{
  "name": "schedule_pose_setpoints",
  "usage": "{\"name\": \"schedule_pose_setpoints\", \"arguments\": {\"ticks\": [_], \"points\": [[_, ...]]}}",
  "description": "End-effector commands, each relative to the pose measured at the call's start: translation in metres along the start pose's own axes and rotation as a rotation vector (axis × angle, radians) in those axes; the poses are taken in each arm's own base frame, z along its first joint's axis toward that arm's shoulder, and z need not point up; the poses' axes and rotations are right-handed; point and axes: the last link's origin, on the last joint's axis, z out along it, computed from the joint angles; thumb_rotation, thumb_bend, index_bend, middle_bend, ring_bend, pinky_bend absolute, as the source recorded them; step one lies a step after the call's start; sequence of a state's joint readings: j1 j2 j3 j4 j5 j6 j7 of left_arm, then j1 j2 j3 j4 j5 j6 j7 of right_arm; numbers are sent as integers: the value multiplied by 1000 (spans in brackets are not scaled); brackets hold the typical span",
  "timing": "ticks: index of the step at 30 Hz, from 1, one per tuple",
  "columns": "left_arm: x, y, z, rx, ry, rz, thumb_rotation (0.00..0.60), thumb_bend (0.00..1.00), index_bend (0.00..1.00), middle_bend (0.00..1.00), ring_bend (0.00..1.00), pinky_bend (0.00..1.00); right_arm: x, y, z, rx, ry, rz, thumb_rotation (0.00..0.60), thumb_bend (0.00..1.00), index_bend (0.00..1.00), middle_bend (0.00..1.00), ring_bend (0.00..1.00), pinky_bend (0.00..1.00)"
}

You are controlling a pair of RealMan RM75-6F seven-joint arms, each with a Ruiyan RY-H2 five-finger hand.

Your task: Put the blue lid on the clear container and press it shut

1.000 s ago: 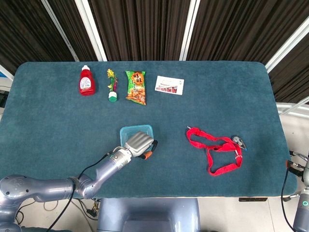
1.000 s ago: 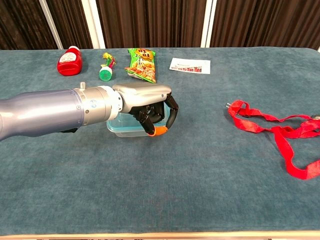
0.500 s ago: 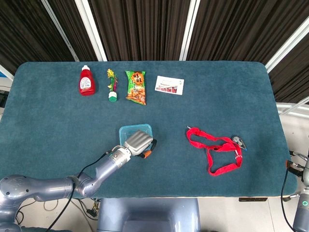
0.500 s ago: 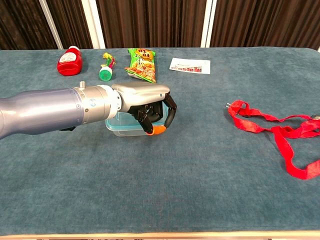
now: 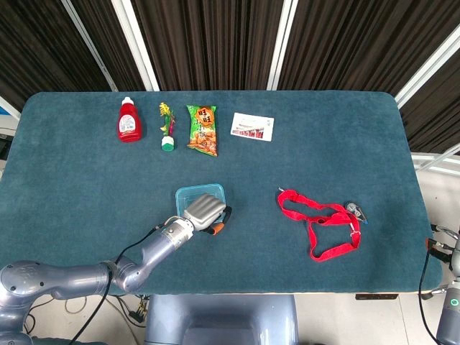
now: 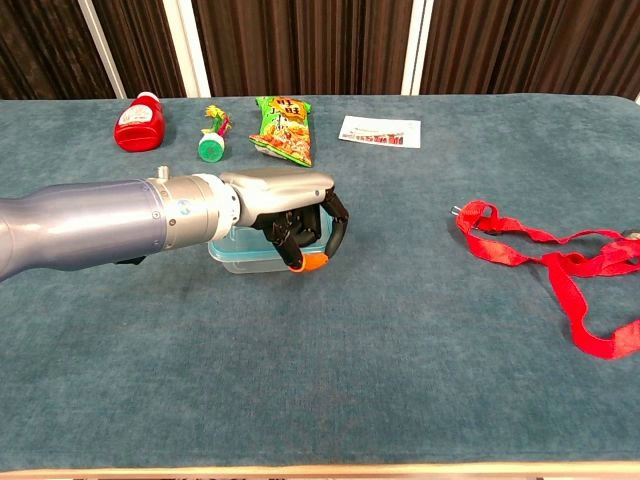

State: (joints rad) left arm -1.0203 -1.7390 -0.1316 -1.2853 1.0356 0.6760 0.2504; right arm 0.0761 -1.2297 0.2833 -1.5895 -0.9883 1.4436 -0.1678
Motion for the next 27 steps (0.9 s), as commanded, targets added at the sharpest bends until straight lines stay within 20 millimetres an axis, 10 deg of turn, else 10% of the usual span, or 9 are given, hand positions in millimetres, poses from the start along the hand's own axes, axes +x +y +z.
{"name": "schedule_pose_setpoints", "arguments": {"ticks": [1, 27], "points": [[-1, -1, 0, 1, -1, 1, 600, 510, 805, 869, 707, 756, 0, 0, 0, 0, 0, 0, 600, 276, 35, 1, 0, 0], [6, -8, -4, 9, 27, -13, 600, 510, 805, 869, 707, 756, 1, -1, -2, -2, 3, 9, 600, 276, 36, 2, 0, 0]]}}
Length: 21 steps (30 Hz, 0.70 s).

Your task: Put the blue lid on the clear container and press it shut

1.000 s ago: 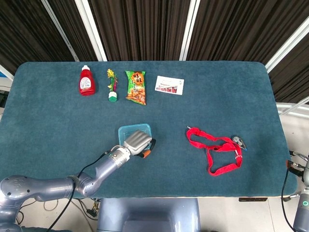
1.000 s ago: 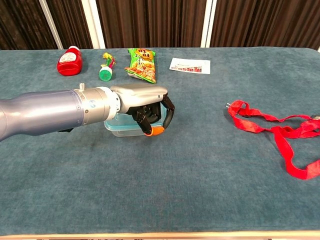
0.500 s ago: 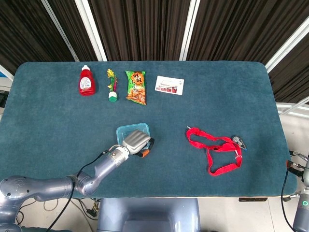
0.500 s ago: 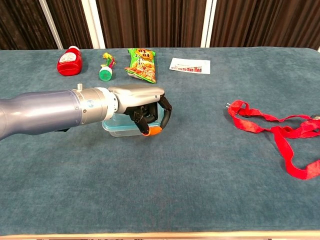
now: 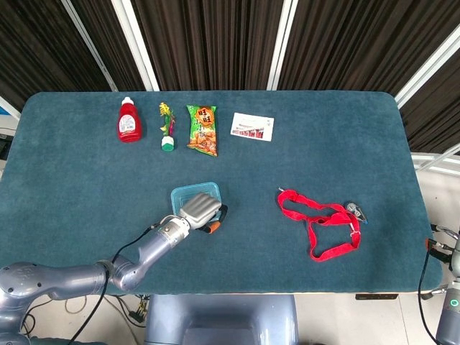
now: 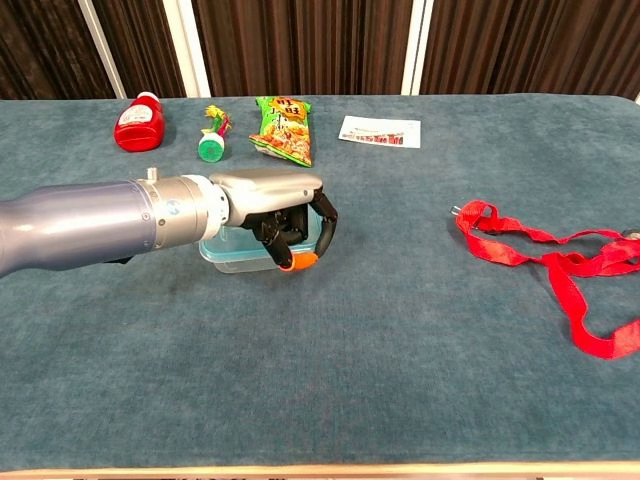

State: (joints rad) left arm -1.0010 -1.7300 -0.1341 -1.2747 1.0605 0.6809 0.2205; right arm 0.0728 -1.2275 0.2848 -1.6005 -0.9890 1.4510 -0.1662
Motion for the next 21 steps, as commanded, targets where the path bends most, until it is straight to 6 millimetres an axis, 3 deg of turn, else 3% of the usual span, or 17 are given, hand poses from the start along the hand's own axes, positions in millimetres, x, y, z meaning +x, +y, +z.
{"name": "schedule_pose_setpoints", "arguments": {"ticks": [1, 14, 21], "points": [[7, 2, -2, -8, 19, 0, 600, 510, 805, 869, 707, 756, 0, 0, 0, -1, 0, 1, 600, 276, 36, 2, 0, 0], [50, 15, -21, -59, 144, -5, 600, 509, 804, 857, 690, 738, 0, -2, -1, 6, 0, 3, 600, 275, 35, 2, 0, 0], [76, 14, -40, -66, 227, 32, 600, 480, 682, 717, 580, 663, -1, -4, -3, 13, -4, -1, 600, 276, 35, 1, 0, 0]]}}
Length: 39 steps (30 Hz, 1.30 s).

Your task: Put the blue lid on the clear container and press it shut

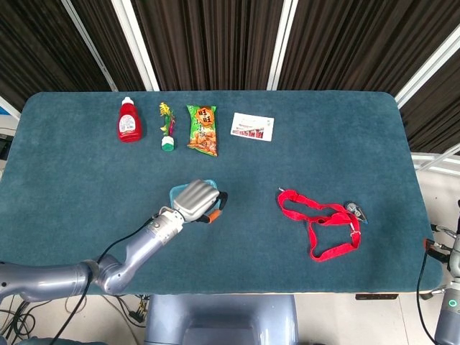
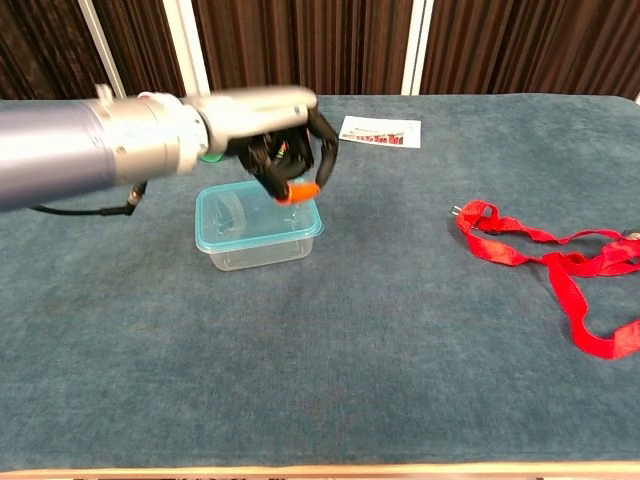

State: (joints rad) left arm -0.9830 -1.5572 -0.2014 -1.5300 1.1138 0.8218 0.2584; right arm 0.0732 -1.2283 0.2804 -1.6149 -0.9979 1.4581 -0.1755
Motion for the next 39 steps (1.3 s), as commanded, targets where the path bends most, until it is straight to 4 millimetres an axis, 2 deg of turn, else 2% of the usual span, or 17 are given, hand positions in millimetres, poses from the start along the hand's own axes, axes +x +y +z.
{"name": "schedule_pose_setpoints", "arguments": {"ticks": [1, 3, 6, 8, 10, 14, 19, 26, 34, 39], "points": [[16, -4, -10, 8, 48, 38, 600, 471, 640, 676, 549, 638, 0, -1, -1, 4, -2, -3, 600, 276, 35, 2, 0, 0], [23, -10, -17, 27, 59, 65, 600, 431, 532, 576, 471, 577, -1, -2, -2, 8, -3, -5, 600, 275, 35, 2, 0, 0], [29, -22, -32, 76, 37, 132, 600, 301, 319, 342, 279, 397, -1, -2, -3, 15, -8, -10, 600, 275, 35, 2, 0, 0], [32, -30, -47, 115, 24, 190, 600, 254, 252, 245, 187, 315, -1, -3, -4, 21, -12, -14, 600, 275, 35, 2, 0, 0], [35, -36, -59, 149, 35, 233, 600, 235, 217, 190, 133, 272, -1, -4, -5, 29, -17, -19, 600, 275, 36, 2, 0, 0], [35, -55, -102, 262, 113, 285, 600, 226, 187, 150, 95, 236, -3, -7, -9, 63, -39, -40, 600, 275, 35, 2, 0, 0], [25, -83, -165, 409, 173, 302, 600, 225, 171, 109, 48, 185, -5, -13, -15, 134, -62, -83, 600, 272, 36, 2, 0, 0], [3, -115, -234, 539, 233, 187, 600, 219, 170, 94, 37, 154, -3, -18, -23, 185, -71, -103, 600, 270, 35, 1, 0, 0], [-16, -121, -285, 582, 301, 121, 600, 219, 170, 86, 10, 112, 5, -20, -31, 234, -90, -128, 600, 269, 35, 1, 0, 0], [-24, -127, -305, 631, 294, 99, 600, 196, 168, 75, 10, 100, 9, -22, -35, 254, -97, -131, 600, 269, 36, 1, 0, 0]]}}
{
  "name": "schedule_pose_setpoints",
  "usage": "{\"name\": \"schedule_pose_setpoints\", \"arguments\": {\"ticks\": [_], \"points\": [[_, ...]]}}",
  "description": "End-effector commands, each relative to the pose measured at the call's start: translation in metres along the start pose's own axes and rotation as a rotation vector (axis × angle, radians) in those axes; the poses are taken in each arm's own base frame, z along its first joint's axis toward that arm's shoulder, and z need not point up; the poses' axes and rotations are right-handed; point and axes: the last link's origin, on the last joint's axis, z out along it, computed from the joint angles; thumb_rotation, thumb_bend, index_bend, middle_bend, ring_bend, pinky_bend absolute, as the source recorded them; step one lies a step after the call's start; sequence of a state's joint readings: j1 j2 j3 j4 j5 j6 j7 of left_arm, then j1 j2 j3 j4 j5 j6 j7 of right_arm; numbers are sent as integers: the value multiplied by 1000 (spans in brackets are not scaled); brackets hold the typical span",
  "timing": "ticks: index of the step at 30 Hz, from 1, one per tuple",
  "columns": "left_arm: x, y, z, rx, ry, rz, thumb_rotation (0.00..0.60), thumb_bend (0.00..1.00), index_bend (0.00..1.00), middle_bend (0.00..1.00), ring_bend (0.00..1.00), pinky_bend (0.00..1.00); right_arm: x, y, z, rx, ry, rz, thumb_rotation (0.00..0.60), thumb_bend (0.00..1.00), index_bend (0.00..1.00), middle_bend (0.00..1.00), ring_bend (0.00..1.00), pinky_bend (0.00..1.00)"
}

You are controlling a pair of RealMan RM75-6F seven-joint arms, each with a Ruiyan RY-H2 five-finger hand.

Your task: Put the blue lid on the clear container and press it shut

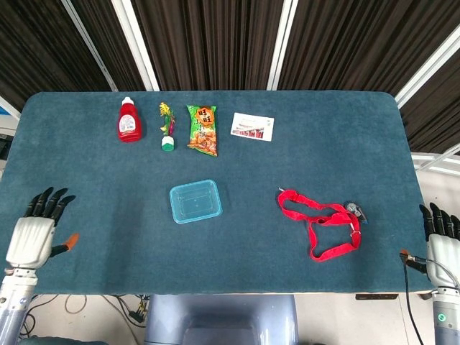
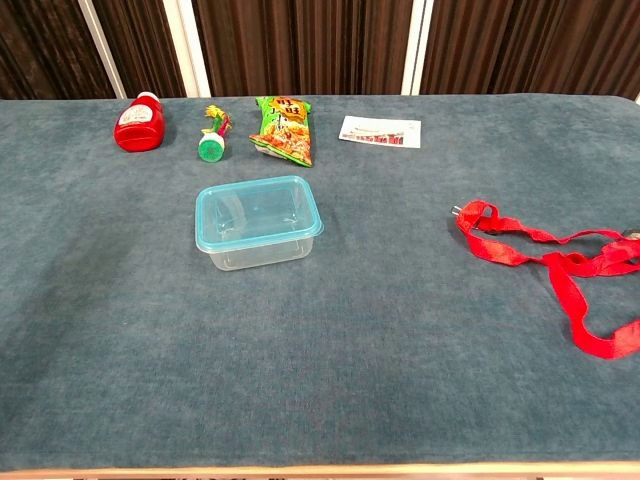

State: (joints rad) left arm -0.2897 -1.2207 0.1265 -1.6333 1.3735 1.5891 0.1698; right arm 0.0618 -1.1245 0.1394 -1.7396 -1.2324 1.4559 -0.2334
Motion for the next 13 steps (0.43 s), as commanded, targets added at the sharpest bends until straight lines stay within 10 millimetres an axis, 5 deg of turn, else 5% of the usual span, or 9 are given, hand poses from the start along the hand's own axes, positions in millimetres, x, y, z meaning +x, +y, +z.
{"name": "schedule_pose_setpoints", "arguments": {"ticks": [1, 13], "points": [[-2, -9, -7, 25, -19, -14, 600, 196, 168, 74, 10, 100, 1, -2, -3, 9, -5, -1, 600, 269, 36, 1, 0, 0], [2, -13, -6, 32, -25, -23, 600, 196, 168, 74, 10, 100, -4, -10, -7, 12, 1, 11, 600, 268, 36, 1, 0, 0]]}}
